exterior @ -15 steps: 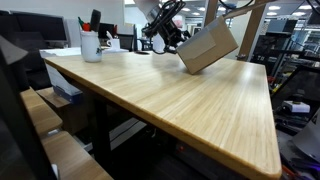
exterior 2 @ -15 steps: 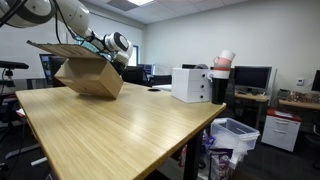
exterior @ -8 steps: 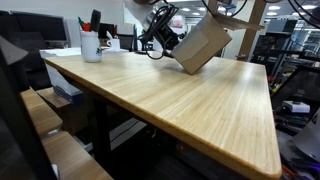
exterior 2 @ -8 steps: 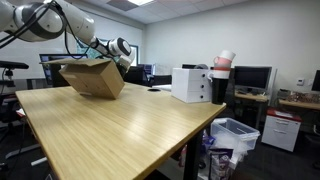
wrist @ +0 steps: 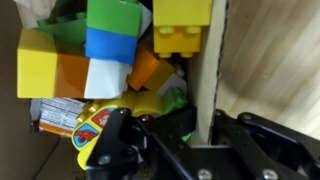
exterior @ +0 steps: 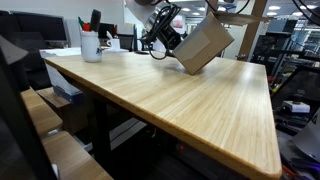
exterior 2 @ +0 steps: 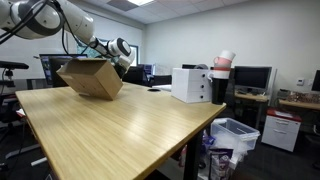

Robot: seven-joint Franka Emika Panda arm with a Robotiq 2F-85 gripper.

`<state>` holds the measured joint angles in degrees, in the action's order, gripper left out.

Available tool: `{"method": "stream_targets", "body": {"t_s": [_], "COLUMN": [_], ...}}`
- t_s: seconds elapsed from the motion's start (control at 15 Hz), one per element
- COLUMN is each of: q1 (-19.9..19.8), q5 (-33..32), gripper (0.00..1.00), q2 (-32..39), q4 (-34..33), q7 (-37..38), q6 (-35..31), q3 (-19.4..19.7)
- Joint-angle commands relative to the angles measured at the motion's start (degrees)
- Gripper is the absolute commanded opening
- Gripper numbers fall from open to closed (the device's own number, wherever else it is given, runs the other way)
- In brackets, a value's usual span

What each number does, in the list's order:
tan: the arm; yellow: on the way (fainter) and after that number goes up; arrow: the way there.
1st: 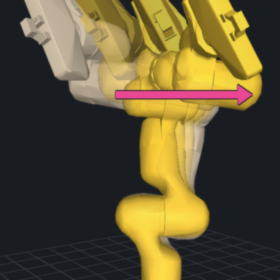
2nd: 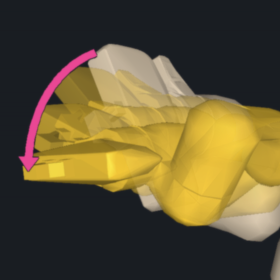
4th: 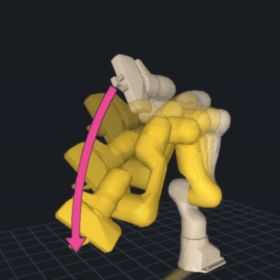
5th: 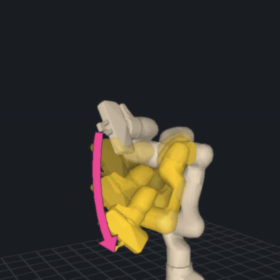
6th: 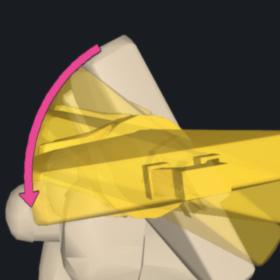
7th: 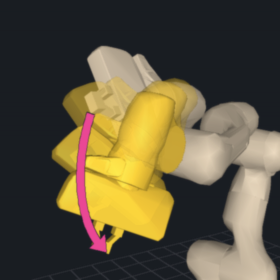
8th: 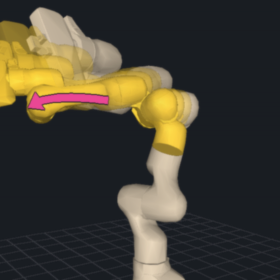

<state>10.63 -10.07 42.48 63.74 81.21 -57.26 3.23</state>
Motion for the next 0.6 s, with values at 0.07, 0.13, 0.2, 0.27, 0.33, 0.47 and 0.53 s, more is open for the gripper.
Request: {"method": "stream_targets", "body": {"t_s": [0.07,0.13,0.2,0.27,0.33,0.47,0.53], "q1": [-0.61,-0.64,-0.68,-0.84,-1.07,-1.53,-1.72], "q5": [-3.17,-4.26,-5.11,-5.55,-5.82,-6.33,-6.54], "gripper": [0.08,0.1,0.14,0.11,0.17,0.19,0.21], "q2": [-9.95,-11.27,-12.4,-13.63,-14.87,-17.62,-18.6], "q4": [14.77,17.15,19.03,21.15,23.4,28.31,30.27], "q7": [-6.13,-7.27,-8.33,-9.0,-9.55,-10.86,-11.57], "q6": [-4.15,-4.94,-5.42,-6.03,-7.04,-9.08,-9.44], "q3": [-0.24,-0.26,-0.41,-0.47,-0.55,-0.77,-0.86]}}
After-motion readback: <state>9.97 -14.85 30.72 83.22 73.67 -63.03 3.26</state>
